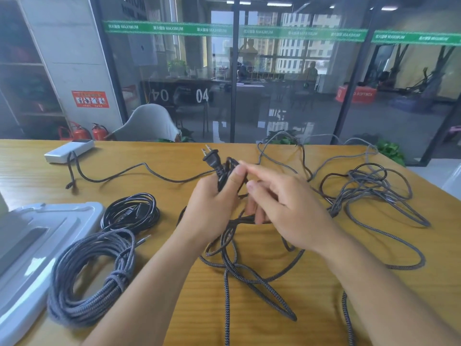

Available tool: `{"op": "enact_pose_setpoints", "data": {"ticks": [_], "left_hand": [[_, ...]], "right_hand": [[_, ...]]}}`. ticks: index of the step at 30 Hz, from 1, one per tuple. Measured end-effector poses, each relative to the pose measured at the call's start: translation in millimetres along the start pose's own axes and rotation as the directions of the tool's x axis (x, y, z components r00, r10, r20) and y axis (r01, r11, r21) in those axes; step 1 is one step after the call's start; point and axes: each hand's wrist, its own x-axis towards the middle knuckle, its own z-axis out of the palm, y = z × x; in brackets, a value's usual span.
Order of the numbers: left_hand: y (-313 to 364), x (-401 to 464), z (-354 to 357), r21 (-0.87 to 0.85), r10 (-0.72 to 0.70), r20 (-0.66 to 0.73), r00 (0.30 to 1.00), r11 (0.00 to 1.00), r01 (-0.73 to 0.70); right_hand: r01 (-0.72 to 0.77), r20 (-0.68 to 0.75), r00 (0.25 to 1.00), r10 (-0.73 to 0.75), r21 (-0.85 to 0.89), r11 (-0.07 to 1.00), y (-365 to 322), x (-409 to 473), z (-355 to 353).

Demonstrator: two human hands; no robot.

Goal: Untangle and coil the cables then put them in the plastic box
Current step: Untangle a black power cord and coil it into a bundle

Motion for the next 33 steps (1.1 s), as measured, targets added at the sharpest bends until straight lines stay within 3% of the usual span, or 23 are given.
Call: {"op": "enact_pose_setpoints", "data": {"ticks": [3,7,11,14,18,23,25,27,33], "left_hand": [[-0.9,2.9,-5.1,-0.116,-0.049,-0.063,0.997,0.992,0.041],[1.1,5.6,-14.0,-0.236,-0.100,-0.180,0.979,0.970,0.055],[2.1,7.8,-22.4,-0.350,-0.105,-0.236,0.966,0.937,0.016],[5.0,6.5,-24.0,-0.451,-0.107,-0.172,0.979,0.892,0.018],[10.5,3.0,-25.0,-0.511,-0.067,-0.053,0.996,0.859,0.030],[16.1,-0.5,-30.0,-0.581,0.022,0.041,0.999,0.814,0.006],[15.6,-0.1,-34.1,-0.602,0.023,0.059,0.998,0.798,0.018],[15.8,-0.9,-34.8,-0.610,0.021,0.076,0.997,0.792,0.030],[19.6,-5.1,-31.1,-0.591,0.049,0.082,0.995,0.807,0.009]], "right_hand": [[0.046,0.002,0.999,-0.046,-0.051,0.998,-5.1,-2.4,4.6],[0.092,-0.103,0.986,-0.127,-0.292,0.952,-8.6,-2.7,8.2],[0.209,0.043,0.977,-0.207,-0.344,0.915,-17.6,-7.3,23.2],[0.273,0.172,0.957,-0.233,-0.263,0.926,-18.5,-8.7,34.1],[0.282,0.216,0.948,-0.235,-0.222,0.933,-3.9,-5.1,30.6],[0.227,0.256,0.956,-0.143,-0.336,0.914,30.5,4.3,8.0],[0.175,0.182,0.976,-0.119,-0.330,0.928,44.8,6.3,-0.8],[0.145,0.021,0.989,-0.146,-0.314,0.938,52.0,7.7,-4.7],[0.072,-0.317,0.929,-0.192,-0.356,0.932,48.2,11.2,12.6]]}}
